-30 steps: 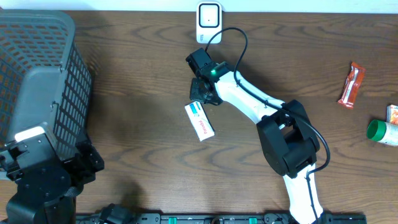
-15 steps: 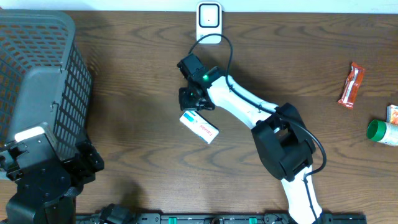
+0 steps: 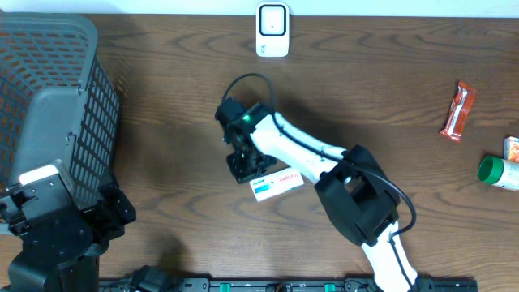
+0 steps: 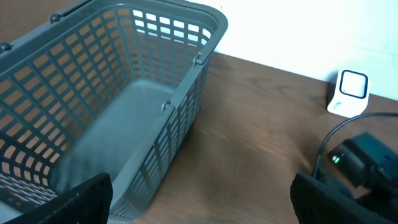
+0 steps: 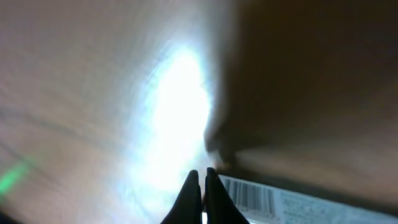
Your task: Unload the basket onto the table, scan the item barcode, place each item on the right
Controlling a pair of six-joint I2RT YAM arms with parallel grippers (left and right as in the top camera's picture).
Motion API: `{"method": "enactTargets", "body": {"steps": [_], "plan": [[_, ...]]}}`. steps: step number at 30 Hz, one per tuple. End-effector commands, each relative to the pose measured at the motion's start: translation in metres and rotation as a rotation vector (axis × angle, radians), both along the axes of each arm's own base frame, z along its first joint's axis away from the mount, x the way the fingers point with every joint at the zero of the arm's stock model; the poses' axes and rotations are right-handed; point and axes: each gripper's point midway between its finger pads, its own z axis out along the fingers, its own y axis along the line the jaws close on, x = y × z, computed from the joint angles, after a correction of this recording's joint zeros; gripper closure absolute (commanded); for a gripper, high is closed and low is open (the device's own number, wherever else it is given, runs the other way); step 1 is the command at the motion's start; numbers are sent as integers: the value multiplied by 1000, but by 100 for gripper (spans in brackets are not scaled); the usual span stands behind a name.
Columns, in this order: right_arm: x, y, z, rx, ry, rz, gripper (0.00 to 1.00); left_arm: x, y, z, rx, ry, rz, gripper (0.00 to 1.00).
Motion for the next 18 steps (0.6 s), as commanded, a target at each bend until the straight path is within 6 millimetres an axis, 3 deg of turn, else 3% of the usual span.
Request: {"method": "enactTargets", "body": {"steps": [1,6,12,15,18], "plan": [[-31,11,-1,22,48,188,99,-1,2,4,-6,-16,14,9],[-61,-5,1,-100,83,285,99,-1,2,4,-6,-16,14,9],[-57,-39,3,-331,17,209,99,-1,2,4,-6,-16,14,9],[-53,-33,1,-305,-1,205,99,-1,2,4,-6,-16,14,8],[-49,-12,-1,-209,-13,191,99,-1,2,4,-6,-16,14,9]]}}
